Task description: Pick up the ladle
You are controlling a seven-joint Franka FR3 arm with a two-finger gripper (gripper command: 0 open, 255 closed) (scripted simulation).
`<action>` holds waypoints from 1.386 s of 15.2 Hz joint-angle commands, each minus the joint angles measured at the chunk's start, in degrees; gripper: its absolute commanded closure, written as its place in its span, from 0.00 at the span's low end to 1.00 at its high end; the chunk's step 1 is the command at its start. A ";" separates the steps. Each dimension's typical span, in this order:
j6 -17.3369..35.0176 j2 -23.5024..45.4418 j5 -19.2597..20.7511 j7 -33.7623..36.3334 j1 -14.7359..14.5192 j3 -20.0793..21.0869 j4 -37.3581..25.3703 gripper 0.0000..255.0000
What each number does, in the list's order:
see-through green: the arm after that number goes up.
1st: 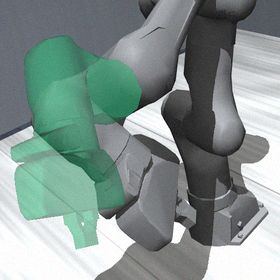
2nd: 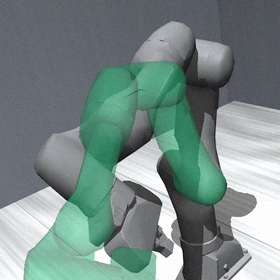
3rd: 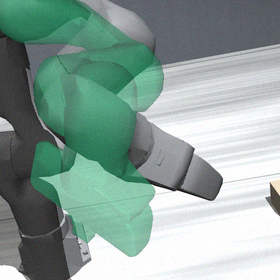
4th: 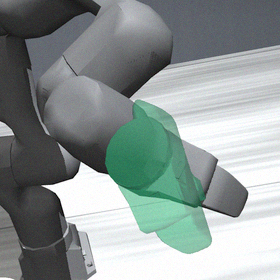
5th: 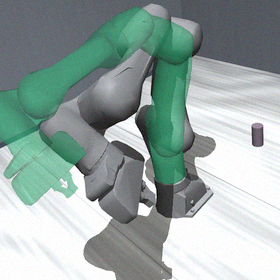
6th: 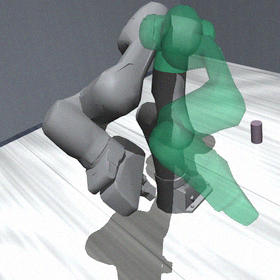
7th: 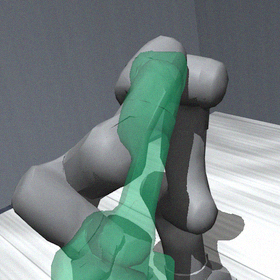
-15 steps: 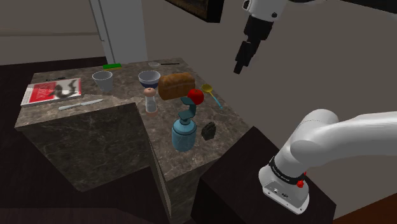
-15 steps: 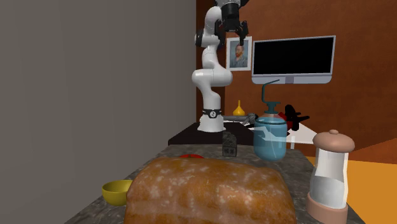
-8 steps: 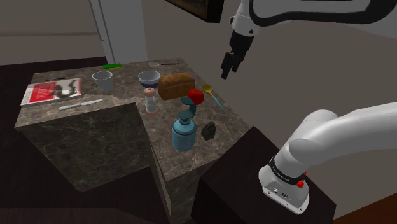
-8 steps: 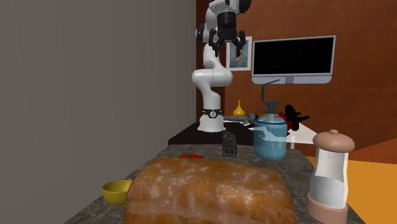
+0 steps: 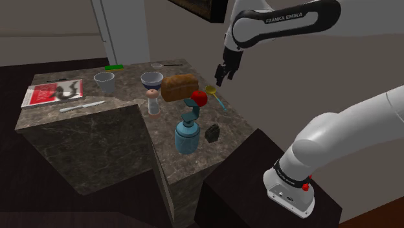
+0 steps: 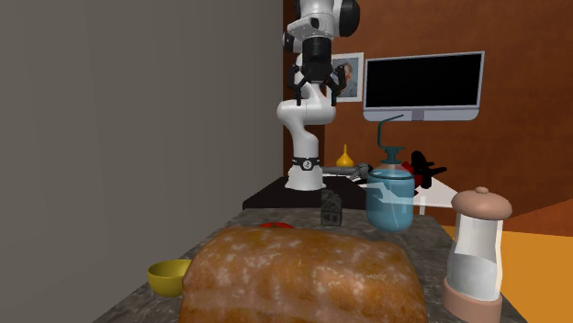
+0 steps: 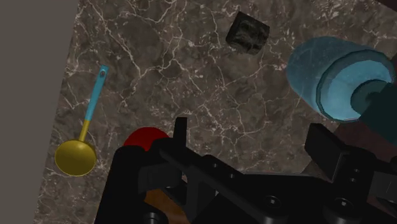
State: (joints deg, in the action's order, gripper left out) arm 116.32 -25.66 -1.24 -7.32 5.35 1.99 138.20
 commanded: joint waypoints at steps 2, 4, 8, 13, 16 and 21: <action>5.28 5.88 1.25 1.01 1.24 -0.25 -0.73 0.00; 8.19 9.72 2.15 1.67 2.07 -0.53 -1.67 0.00; 13.42 17.57 4.01 3.16 3.63 -1.27 -4.35 0.00; 18.71 27.55 6.28 5.15 5.26 -2.55 -9.13 0.00; 21.19 33.54 7.43 6.29 6.05 -3.50 -12.72 0.00; 24.16 43.49 8.67 7.85 7.20 -5.27 -19.85 0.00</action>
State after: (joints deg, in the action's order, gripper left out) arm 139.54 15.67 7.13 -0.08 12.46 -2.97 119.62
